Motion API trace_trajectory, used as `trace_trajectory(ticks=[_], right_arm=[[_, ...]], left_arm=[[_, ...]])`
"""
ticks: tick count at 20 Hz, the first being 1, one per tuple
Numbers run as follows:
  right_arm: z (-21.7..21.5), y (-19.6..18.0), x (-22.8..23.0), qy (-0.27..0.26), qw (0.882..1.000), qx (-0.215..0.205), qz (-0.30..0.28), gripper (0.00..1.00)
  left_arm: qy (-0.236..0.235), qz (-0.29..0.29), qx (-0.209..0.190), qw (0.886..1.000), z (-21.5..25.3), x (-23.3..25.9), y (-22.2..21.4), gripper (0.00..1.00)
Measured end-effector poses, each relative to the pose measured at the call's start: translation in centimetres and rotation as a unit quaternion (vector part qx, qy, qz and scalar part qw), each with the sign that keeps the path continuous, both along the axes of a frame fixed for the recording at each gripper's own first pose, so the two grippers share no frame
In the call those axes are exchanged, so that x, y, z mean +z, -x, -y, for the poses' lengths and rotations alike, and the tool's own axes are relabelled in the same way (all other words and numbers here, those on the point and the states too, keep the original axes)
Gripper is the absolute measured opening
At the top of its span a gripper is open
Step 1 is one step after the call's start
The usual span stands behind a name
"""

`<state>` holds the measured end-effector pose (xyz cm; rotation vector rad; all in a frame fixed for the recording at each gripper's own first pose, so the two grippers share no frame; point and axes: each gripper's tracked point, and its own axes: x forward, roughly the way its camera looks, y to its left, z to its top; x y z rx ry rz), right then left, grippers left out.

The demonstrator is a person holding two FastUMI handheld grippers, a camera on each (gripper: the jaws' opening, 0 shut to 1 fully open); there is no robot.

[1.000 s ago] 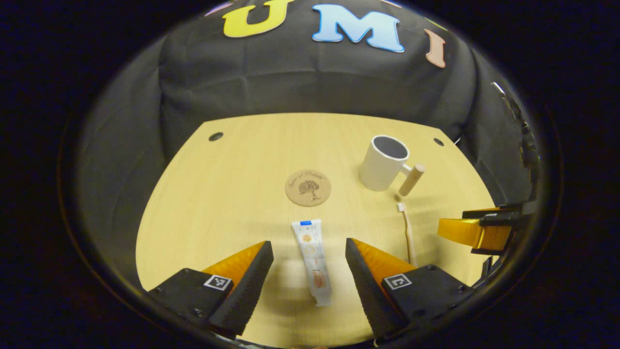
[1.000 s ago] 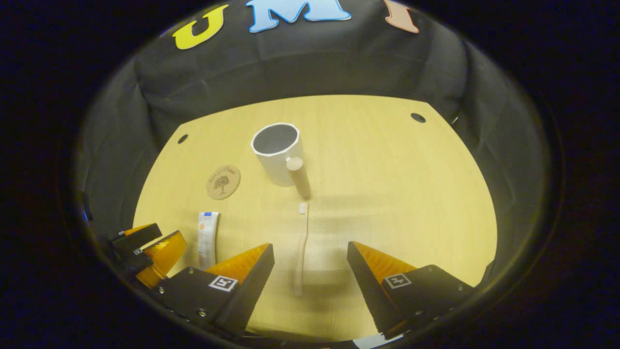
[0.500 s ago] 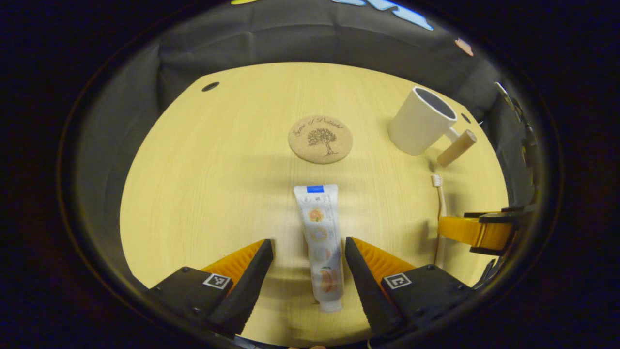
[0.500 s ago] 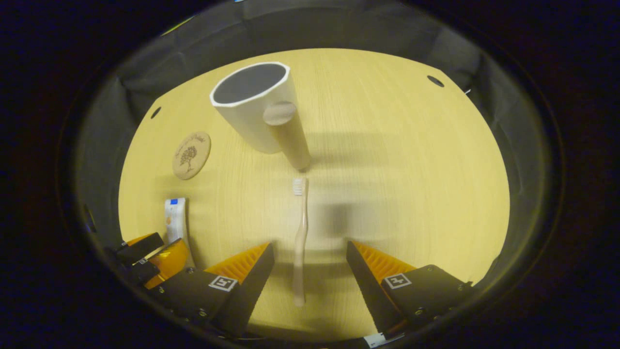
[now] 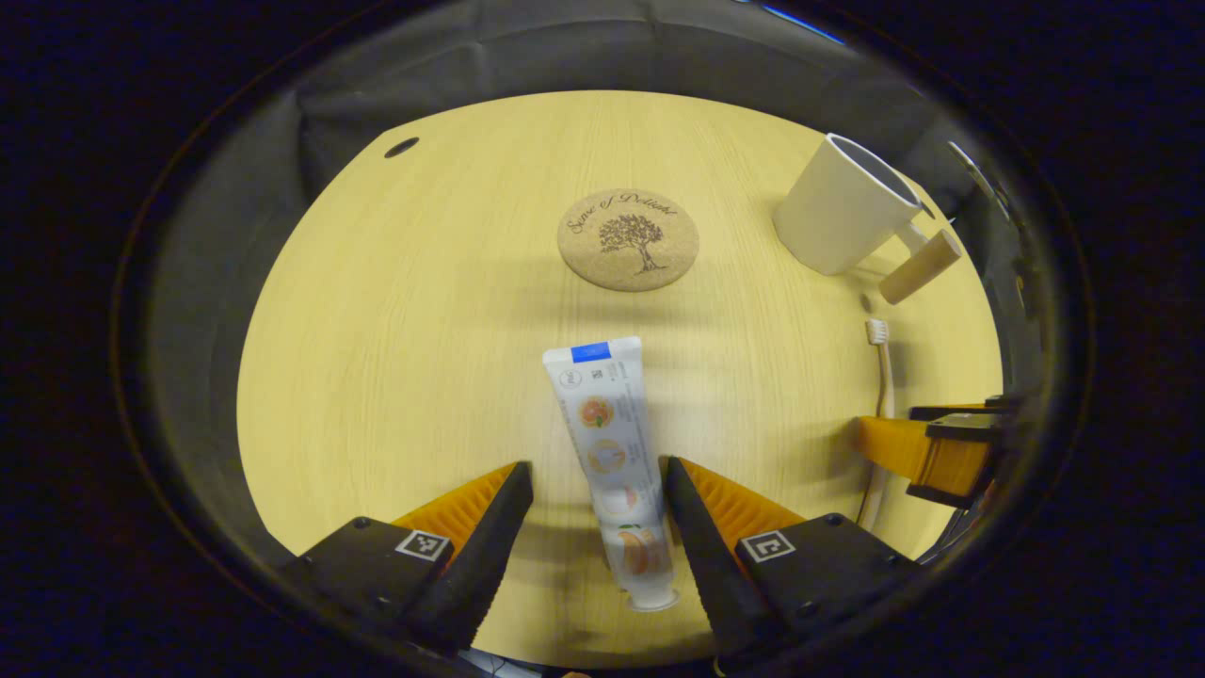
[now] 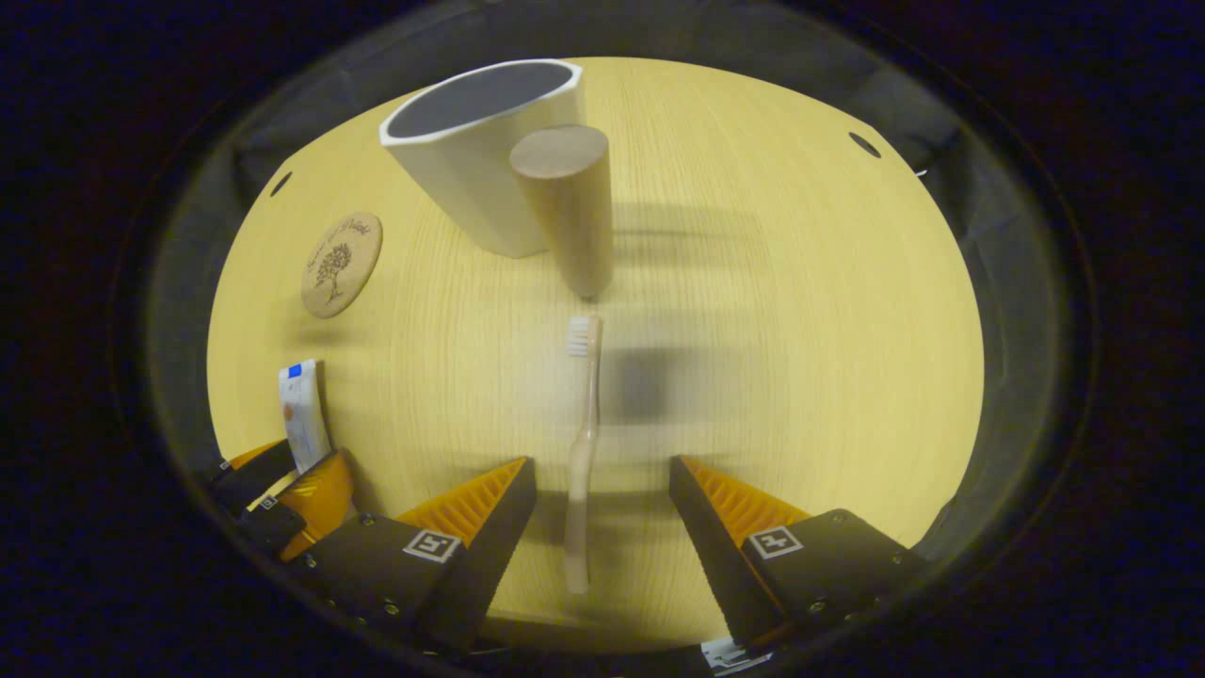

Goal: Put the toothbrush and toothpaste on the desktop into the cup, then pick up the cup and place it on the coaster on the desktop.

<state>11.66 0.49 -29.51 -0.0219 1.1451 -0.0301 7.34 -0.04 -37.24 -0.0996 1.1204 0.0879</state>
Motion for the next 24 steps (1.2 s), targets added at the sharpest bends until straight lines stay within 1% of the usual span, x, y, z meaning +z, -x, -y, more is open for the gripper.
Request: trace_trajectory(ticks=[1, 3, 4, 5, 6, 7, 8, 9, 10, 11, 13, 15, 19, 20, 21, 22, 24], right_arm=[[-0.1, 0.0, 0.1, -0.002, 1.0, -0.002, 0.0, 0.96], [0.2, 0.3, 0.0, 0.003, 1.0, 0.003, -0.006, 0.95], [0.1, 0.3, 0.1, 0.003, 1.0, 0.007, -0.007, 0.77], [0.3, 0.3, 0.0, 0.004, 1.0, 0.01, -0.009, 0.77], [0.4, 0.4, 0.0, 0.0, 1.0, 0.003, -0.011, 0.51], [0.4, 0.4, -0.2, -0.002, 1.0, 0.006, -0.015, 0.4], [0.5, 0.4, -0.1, -0.001, 1.0, 0.013, -0.019, 0.36], [0.6, 0.5, 0.0, -0.003, 1.0, 0.015, -0.021, 0.35], [1.0, 0.4, 0.2, -0.003, 1.0, 0.001, -0.01, 0.35], [1.0, 0.1, -0.1, -0.011, 1.0, -0.008, -0.019, 0.11], [1.1, 0.3, 0.3, -0.018, 1.0, 0.0, -0.017, 0.1], [1.0, 0.1, 0.3, -0.034, 0.999, -0.005, -0.005, 0.02], [1.0, 0.0, 0.3, -0.06, 0.998, -0.019, 0.004, 0.02], [0.9, -0.1, 0.3, -0.063, 0.998, -0.02, 0.005, 0.02], [0.9, 0.0, 0.3, -0.065, 0.998, -0.02, 0.005, 0.02], [1.0, 0.0, 0.4, -0.067, 0.998, -0.019, 0.006, 0.02], [1.0, 0.2, 0.4, -0.073, 0.997, -0.021, 0.006, 0.02]], left_arm=[[0.0, -0.001, -0.001, 1.0, 0.1, 0.0, 0.0, 0.95], [-0.001, -0.001, -0.008, 1.0, 0.4, -0.1, -0.1, 0.88], [0.0, -0.001, -0.012, 1.0, 0.6, -0.1, -0.2, 0.69], [-0.001, -0.003, -0.017, 1.0, 0.9, -0.1, -0.3, 0.63], [-0.003, -0.006, -0.023, 1.0, 1.1, -0.2, -0.2, 0.52], [-0.006, -0.01, -0.027, 1.0, 1.0, -0.3, -0.1, 0.46], [-0.005, -0.012, -0.026, 1.0, 1.0, -0.3, -0.1, 0.46], [-0.003, -0.01, -0.019, 1.0, 0.9, -0.1, -0.1, 0.46], [-0.003, -0.01, -0.019, 1.0, 0.9, -0.1, -0.1, 0.36], [-0.005, -0.012, -0.02, 1.0, 0.9, 0.0, 0.0, 0.36], [-0.002, -0.006, -0.012, 1.0, 0.8, -0.1, -0.2, 0.28], [-0.003, -0.01, -0.016, 1.0, 1.0, -0.2, -0.2, 0.28], [-0.005, -0.008, -0.015, 1.0, 1.1, -0.1, -0.3, 0.28], [-0.006, -0.008, -0.019, 1.0, 1.2, -0.1, -0.4, 0.26], [-0.005, -0.006, -0.021, 1.0, 1.1, -0.1, -0.4, 0.28], [-0.004, -0.002, -0.02, 1.0, 1.1, 0.0, -0.4, 0.29], [0.007, 0.002, -0.017, 1.0, 1.2, 0.2, -0.3, 0.27]])
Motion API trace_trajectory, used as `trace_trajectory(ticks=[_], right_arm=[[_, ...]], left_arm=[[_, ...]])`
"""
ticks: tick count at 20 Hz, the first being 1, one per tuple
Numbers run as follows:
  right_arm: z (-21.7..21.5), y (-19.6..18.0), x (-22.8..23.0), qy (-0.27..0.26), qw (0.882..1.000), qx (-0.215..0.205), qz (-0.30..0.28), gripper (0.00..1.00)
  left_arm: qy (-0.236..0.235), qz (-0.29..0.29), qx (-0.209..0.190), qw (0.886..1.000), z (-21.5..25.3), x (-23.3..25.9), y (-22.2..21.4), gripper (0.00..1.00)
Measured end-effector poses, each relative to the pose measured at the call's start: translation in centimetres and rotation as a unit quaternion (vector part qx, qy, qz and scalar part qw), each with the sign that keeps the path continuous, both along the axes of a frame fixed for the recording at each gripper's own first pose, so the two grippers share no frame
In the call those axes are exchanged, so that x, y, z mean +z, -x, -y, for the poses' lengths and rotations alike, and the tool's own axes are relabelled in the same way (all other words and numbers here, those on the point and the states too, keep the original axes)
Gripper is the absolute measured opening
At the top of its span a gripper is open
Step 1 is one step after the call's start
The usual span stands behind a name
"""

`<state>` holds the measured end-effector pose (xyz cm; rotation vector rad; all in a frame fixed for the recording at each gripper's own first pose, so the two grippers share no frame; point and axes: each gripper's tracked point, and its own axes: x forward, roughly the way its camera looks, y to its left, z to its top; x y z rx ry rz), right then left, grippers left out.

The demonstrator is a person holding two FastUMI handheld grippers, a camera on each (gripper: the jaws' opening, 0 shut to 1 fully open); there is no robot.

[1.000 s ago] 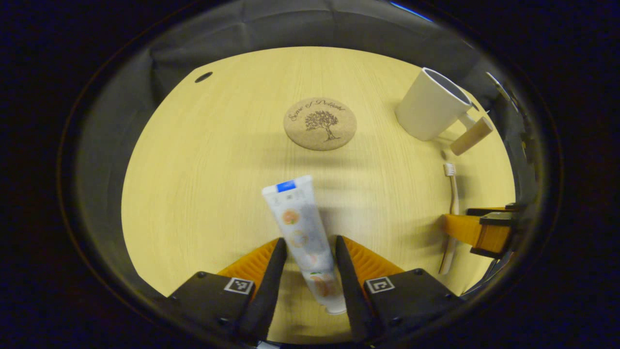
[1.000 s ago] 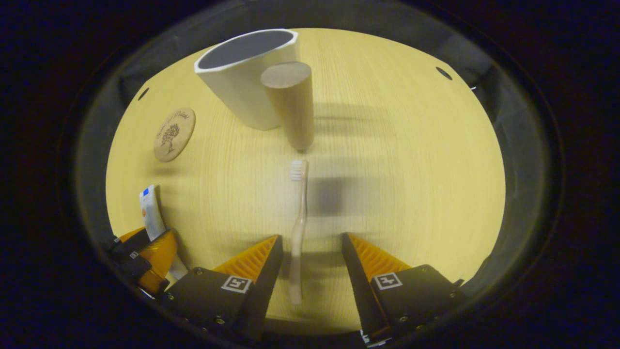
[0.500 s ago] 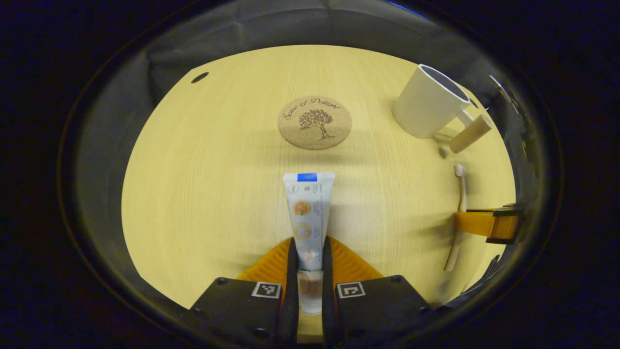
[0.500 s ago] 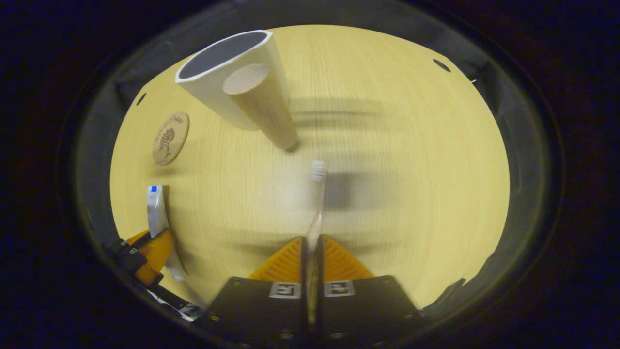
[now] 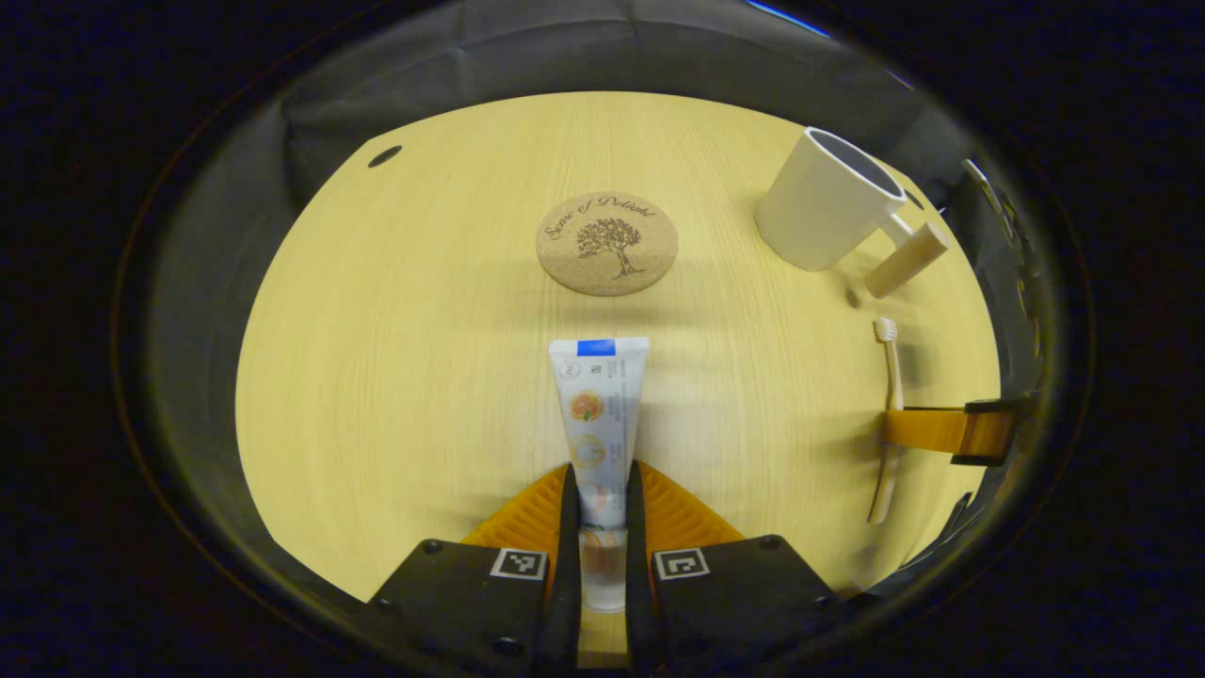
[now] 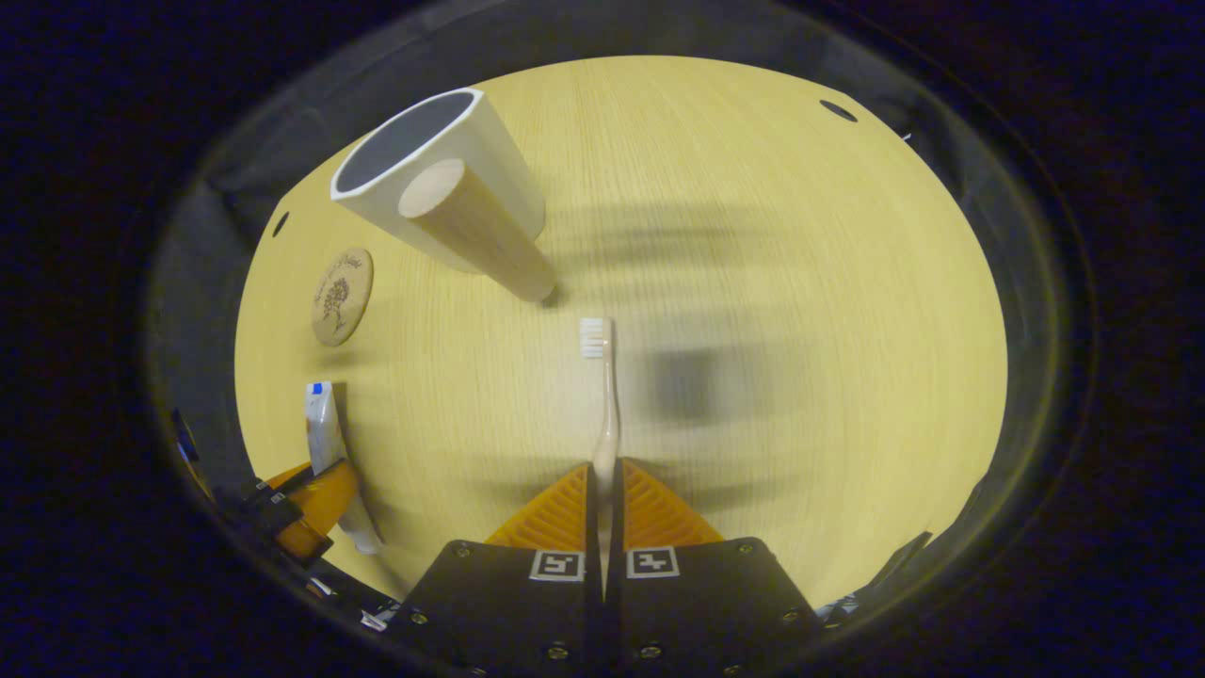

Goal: Put the toothbrush and toothpaste on the desktop into the cup, then pick up the cup and place it on the coaster on the desktop.

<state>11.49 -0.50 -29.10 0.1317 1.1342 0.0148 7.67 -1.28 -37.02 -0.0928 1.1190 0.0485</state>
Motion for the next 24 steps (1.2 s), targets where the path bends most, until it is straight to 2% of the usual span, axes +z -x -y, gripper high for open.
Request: trace_trajectory(ticks=[5, 11, 17, 24], right_arm=[[0.2, 0.6, 1.4, -0.013, 1.0, -0.009, 0.018, 0.02], [0.9, 0.5, 7.8, -0.042, 0.996, -0.024, 0.077, 0.02], [-0.1, -2.1, 15.7, -0.086, 0.985, -0.034, 0.147, 0.02], [-1.9, -6.9, 21.3, -0.093, 0.973, -0.02, 0.213, 0.02]], left_arm=[[-0.018, 0.025, -0.011, 0.999, -0.7, 1.5, -0.2, 0.27], [-0.013, 0.052, -0.027, 0.998, -0.1, 3.9, -0.4, 0.27], [-0.004, 0.076, -0.024, 0.997, -0.1, 6.2, -1.9, 0.27], [-0.006, 0.082, -0.025, 0.996, -0.4, 7.2, -2.1, 0.27]])
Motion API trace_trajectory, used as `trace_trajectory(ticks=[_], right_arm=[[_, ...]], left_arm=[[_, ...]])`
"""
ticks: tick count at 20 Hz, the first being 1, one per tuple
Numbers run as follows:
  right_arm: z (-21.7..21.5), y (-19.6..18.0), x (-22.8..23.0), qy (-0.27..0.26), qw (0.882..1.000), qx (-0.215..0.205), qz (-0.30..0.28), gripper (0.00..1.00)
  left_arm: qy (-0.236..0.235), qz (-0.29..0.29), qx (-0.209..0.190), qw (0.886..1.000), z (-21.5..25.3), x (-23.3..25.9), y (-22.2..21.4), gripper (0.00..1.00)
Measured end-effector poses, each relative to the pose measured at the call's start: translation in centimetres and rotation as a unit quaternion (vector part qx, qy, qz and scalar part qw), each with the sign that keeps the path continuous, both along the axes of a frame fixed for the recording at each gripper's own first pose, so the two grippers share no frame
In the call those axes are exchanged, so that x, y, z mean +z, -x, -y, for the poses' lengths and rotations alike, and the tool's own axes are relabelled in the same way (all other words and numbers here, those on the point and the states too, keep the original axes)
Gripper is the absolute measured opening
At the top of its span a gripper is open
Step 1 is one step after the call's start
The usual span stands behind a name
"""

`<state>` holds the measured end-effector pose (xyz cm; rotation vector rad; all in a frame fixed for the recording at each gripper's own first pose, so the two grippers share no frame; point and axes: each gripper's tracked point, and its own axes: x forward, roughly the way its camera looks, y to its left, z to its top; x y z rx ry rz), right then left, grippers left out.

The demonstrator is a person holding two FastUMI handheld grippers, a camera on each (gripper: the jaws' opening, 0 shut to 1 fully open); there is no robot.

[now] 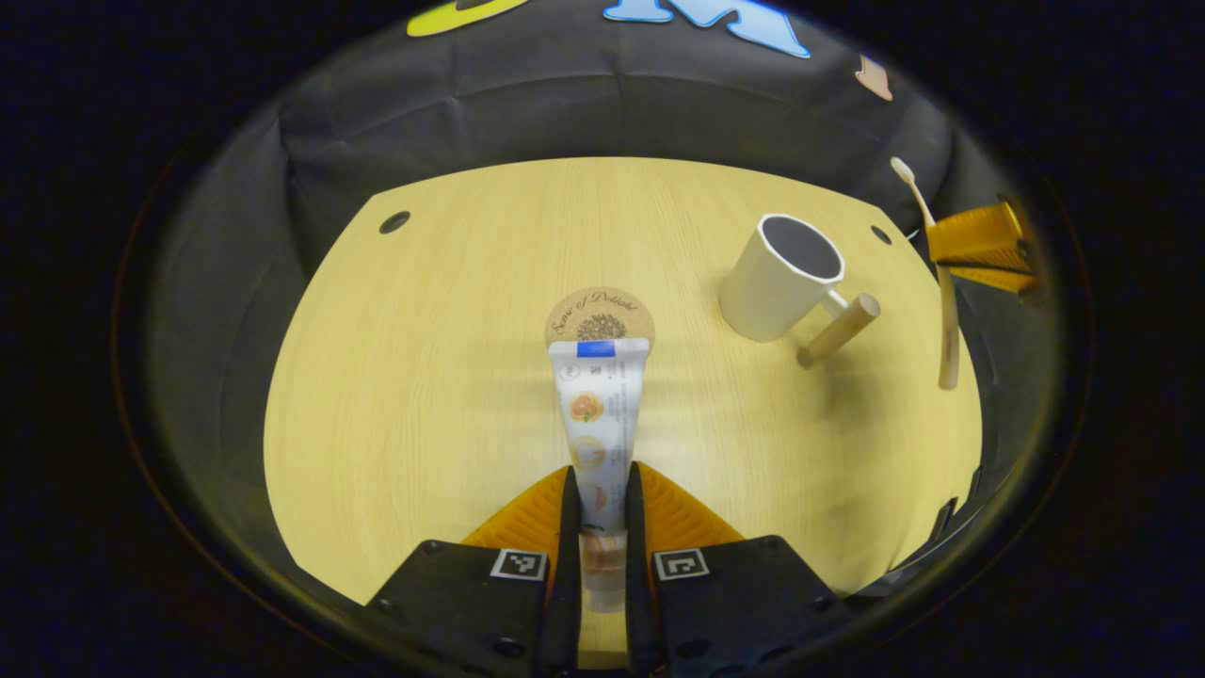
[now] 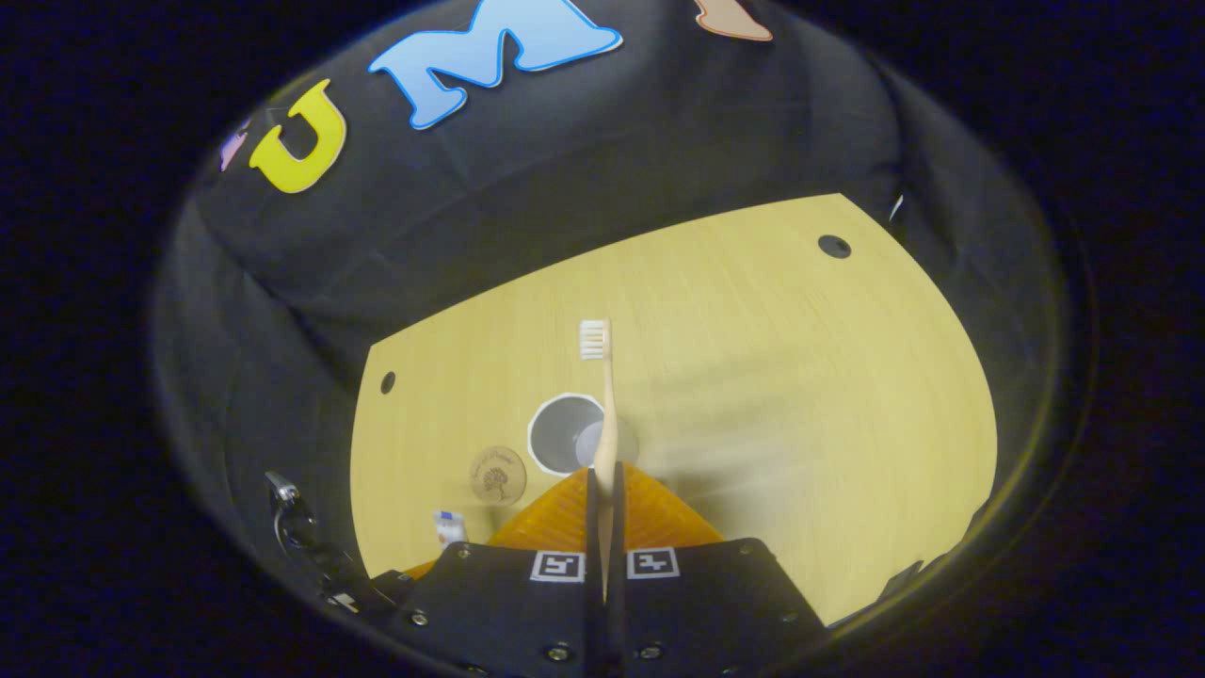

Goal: Put the toothbrush and toothpaste on the desktop into the cup, then pick up the cup and place it on the coaster on the desktop.

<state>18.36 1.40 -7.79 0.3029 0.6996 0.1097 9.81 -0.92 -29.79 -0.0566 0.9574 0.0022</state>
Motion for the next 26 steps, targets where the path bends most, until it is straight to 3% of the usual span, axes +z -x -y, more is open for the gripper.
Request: trace_trajectory(ticks=[14, 23, 26], right_arm=[[-2.8, -10.1, 1.7, -0.015, 0.997, -0.009, 0.071, 0.02], [-4.3, -11.0, -1.2, 0.051, 0.994, 0.017, 0.099, 0.02], [-4.5, -10.5, -1.6, 0.048, 0.994, 0.025, 0.098, 0.04]], left_arm=[[0.002, -0.011, 0.027, 1.0, -1.5, -0.9, 0.1, 0.27], [0.009, -0.017, 0.041, 0.999, -2.2, 1.3, 2.4, 0.26], [0.011, -0.018, 0.044, 0.999, -3.3, 1.8, 2.2, 0.27]])
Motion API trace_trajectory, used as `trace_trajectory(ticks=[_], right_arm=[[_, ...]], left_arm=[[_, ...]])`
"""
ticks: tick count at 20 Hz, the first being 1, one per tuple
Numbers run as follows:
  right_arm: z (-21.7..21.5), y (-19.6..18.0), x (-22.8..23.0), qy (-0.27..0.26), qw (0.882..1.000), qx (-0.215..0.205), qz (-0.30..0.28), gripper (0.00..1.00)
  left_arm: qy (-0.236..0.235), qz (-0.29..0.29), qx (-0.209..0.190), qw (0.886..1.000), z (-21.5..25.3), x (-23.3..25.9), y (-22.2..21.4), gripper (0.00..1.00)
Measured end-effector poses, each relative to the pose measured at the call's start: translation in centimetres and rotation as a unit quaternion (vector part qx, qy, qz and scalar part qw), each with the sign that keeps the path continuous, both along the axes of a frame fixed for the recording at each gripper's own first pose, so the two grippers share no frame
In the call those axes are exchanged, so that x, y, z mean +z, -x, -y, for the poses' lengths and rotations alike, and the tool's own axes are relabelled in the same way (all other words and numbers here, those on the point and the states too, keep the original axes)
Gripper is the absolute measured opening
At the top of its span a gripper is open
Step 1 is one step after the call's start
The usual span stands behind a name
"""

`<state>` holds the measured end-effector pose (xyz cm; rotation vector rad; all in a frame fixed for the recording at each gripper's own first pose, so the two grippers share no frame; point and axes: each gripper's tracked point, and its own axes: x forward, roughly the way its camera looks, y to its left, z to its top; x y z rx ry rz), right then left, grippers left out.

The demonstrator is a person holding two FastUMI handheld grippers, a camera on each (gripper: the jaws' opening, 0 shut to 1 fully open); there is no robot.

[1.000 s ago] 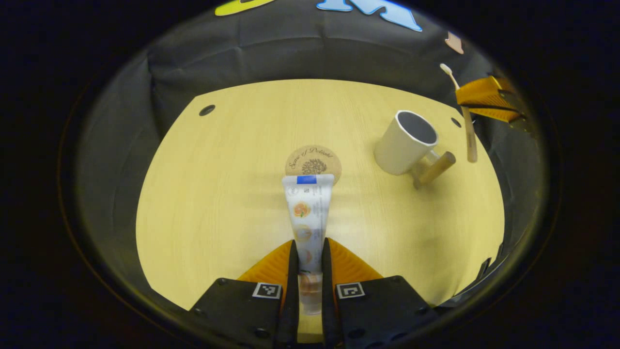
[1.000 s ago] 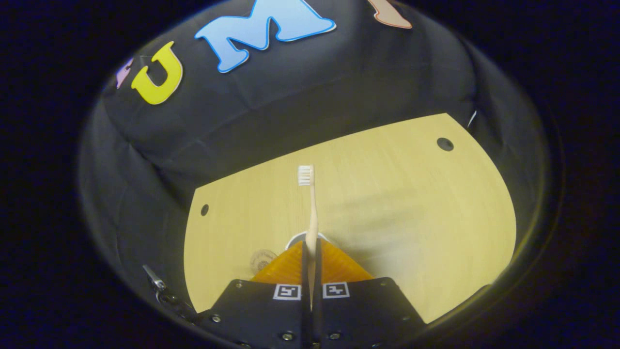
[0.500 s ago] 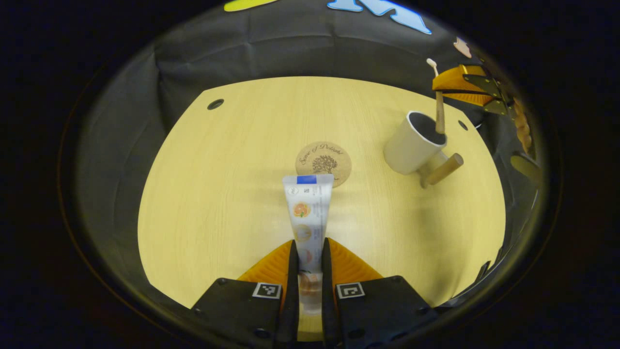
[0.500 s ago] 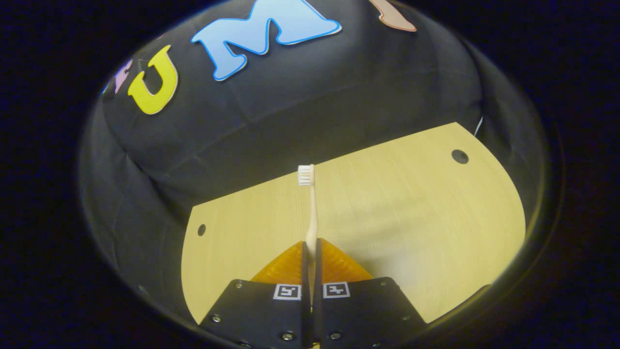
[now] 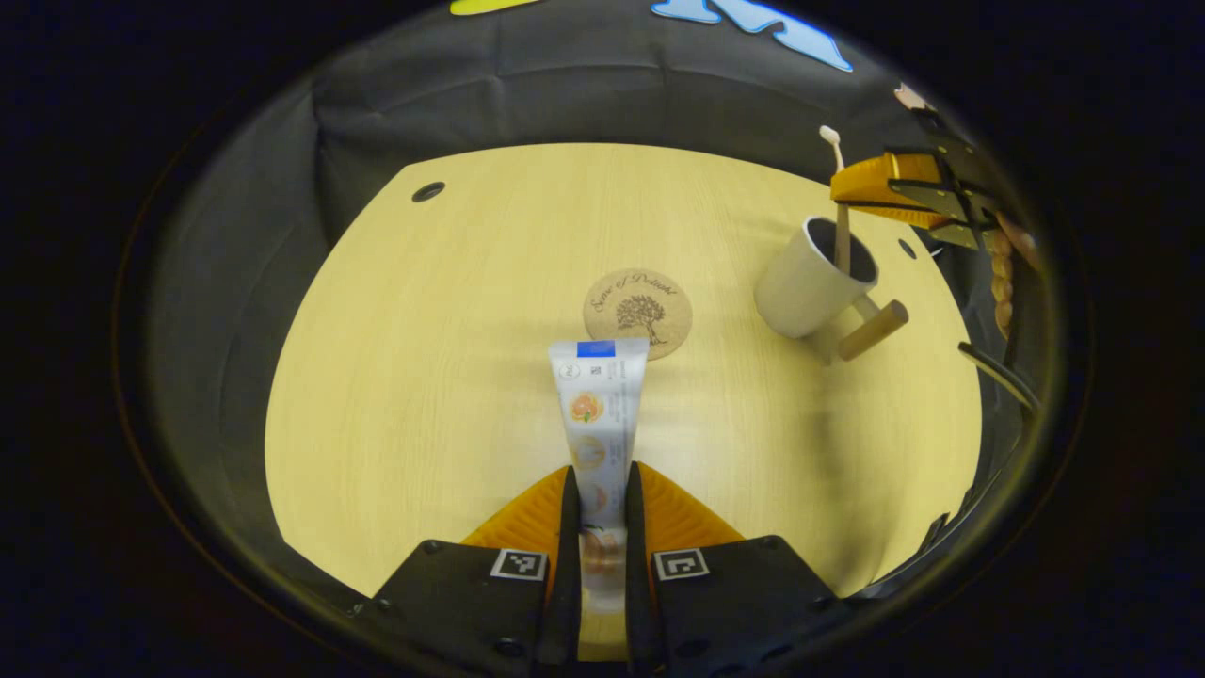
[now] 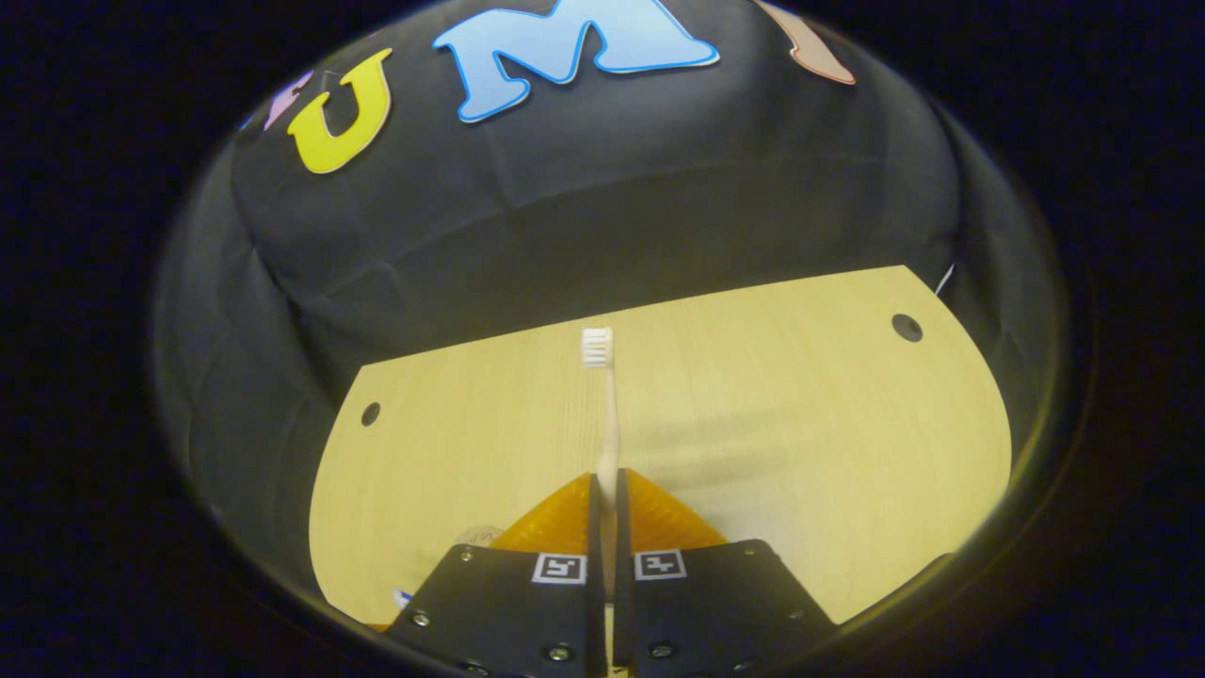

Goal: Put the toothbrush and toothpaste on the desktop into the cup, then pick up the cup and place it on the coaster on the desktop.

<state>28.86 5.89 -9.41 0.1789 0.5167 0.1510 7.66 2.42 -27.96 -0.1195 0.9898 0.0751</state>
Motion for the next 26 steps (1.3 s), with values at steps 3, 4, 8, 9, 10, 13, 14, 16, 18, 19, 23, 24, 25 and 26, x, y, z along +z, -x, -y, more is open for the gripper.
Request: trace_trajectory(ticks=[3, 4, 8, 9, 10, 13, 14, 16, 18, 19, 23, 24, 25, 26], right_arm=[[0.7, 0.3, -0.6, 0.004, 1.0, -0.006, -0.009, 0.05], [0.7, 0.4, -0.5, 0.001, 1.0, -0.005, -0.01, 0.06], [0.8, 0.8, -0.3, -0.006, 1.0, -0.005, -0.014, 0.13], [1.0, 1.0, -0.3, -0.005, 1.0, -0.006, -0.012, 0.15], [1.0, 1.2, -0.1, -0.006, 1.0, -0.007, -0.011, 0.17], [0.9, 2.0, 0.4, -0.01, 1.0, -0.002, -0.006, 0.17], [1.0, 2.3, 0.5, -0.011, 1.0, -0.002, -0.005, 0.17], [1.1, 2.9, 0.8, -0.012, 1.0, -0.001, -0.002, 0.17], [1.3, 3.6, 0.7, -0.015, 1.0, 0.0, -0.002, 0.17], [1.4, 4.0, 0.9, -0.017, 1.0, 0.0, 0.0, 0.17], [2.8, 5.5, 1.1, -0.024, 1.0, -0.01, 0.002, 0.17], [3.4, 5.8, 1.1, -0.026, 1.0, -0.015, 0.003, 0.17], [3.9, 6.2, 1.0, -0.027, 0.999, -0.018, 0.002, 0.17], [4.5, 6.5, 0.9, -0.028, 0.999, -0.023, 0.001, 0.17]], left_arm=[[0.002, -0.001, 0.004, 1.0, -1.4, 1.1, 0.5, 0.27], [0.003, 0.0, 0.004, 1.0, -2.1, 1.6, 0.9, 0.27], [0.002, 0.001, 0.001, 1.0, -3.5, 2.7, 1.6, 0.27], [0.002, 0.002, -0.001, 1.0, -3.3, 2.9, 1.5, 0.27], [0.002, 0.004, -0.002, 1.0, -2.9, 2.7, 1.4, 0.27], [-0.001, 0.01, -0.008, 1.0, -1.6, 2.1, 0.8, 0.27], [-0.003, 0.012, -0.011, 1.0, -1.6, 2.3, 0.8, 0.28], [-0.008, 0.014, -0.019, 1.0, -1.5, 2.8, 0.7, 0.27], [-0.012, 0.019, -0.026, 0.999, -1.4, 3.6, 0.7, 0.27], [-0.014, 0.022, -0.029, 0.999, -1.4, 4.1, 0.7, 0.26], [-0.021, 0.033, -0.045, 0.998, -1.3, 5.9, 0.4, 0.27], [-0.022, 0.036, -0.048, 0.998, -1.4, 6.2, 0.3, 0.27], [-0.024, 0.04, -0.052, 0.998, -1.2, 6.5, 0.0, 0.27], [-0.025, 0.044, -0.056, 0.997, -1.1, 6.8, -0.2, 0.27]])
